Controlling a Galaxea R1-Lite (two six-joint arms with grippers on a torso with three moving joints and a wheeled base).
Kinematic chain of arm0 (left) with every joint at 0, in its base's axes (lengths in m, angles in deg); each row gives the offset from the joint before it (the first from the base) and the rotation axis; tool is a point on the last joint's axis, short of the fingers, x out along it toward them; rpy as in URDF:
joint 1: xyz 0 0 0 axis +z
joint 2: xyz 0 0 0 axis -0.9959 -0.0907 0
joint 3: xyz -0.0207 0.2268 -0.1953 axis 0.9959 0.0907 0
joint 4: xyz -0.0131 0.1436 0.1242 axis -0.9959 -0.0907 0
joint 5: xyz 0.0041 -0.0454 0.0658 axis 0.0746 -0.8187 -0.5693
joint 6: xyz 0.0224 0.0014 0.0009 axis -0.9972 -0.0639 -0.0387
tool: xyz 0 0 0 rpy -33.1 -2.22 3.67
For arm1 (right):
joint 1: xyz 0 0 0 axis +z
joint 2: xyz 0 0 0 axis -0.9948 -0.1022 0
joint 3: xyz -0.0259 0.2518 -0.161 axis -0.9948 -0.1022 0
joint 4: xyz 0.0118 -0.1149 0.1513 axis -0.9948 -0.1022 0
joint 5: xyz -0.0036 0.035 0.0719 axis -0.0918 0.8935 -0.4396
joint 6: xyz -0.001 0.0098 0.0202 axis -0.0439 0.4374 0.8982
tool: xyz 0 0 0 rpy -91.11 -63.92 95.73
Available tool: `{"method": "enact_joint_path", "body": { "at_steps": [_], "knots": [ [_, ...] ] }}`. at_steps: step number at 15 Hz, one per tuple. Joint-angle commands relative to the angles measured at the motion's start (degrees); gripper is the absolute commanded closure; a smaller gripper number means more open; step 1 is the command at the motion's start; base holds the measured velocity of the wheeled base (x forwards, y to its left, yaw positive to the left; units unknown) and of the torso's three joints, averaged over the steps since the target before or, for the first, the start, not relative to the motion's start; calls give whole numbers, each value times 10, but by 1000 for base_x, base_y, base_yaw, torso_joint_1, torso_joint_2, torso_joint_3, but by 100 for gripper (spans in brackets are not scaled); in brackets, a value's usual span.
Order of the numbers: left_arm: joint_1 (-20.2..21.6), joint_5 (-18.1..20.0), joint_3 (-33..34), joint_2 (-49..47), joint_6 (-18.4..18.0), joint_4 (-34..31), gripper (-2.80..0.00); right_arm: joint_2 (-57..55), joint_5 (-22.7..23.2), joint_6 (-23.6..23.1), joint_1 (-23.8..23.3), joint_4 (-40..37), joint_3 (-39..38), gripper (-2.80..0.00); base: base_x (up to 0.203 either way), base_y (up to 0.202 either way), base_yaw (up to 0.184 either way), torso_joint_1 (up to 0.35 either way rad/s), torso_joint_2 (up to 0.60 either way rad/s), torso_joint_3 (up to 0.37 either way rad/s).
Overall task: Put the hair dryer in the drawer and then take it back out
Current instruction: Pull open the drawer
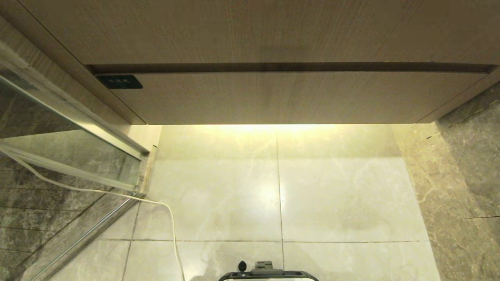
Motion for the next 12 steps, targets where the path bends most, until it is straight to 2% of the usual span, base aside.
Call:
{"method": "enact_joint_path", "body": {
  "at_steps": [1, 3, 6, 12],
  "knots": [
    [0, 0, 1, 0, 2, 1, 0, 22, 1, -7, 0, 2, -23, 0, 0, 0, 0, 0, 0, 0],
    [0, 0, 1, 0, 1, 1, 0, 22, 2, -10, 0, 1, -23, 0, 0, 0, 0, 0, 0, 0],
    [0, -1, 1, 0, 2, 1, 0, 22, -4, 35, 0, -8, -21, 0, 0, 0, 0, 0, 0, 0],
    [0, -1, 1, 0, 1, 1, 0, 22, -5, 40, 0, 2, -23, 0, 0, 0, 0, 0, 0, 0]
  ]
}}
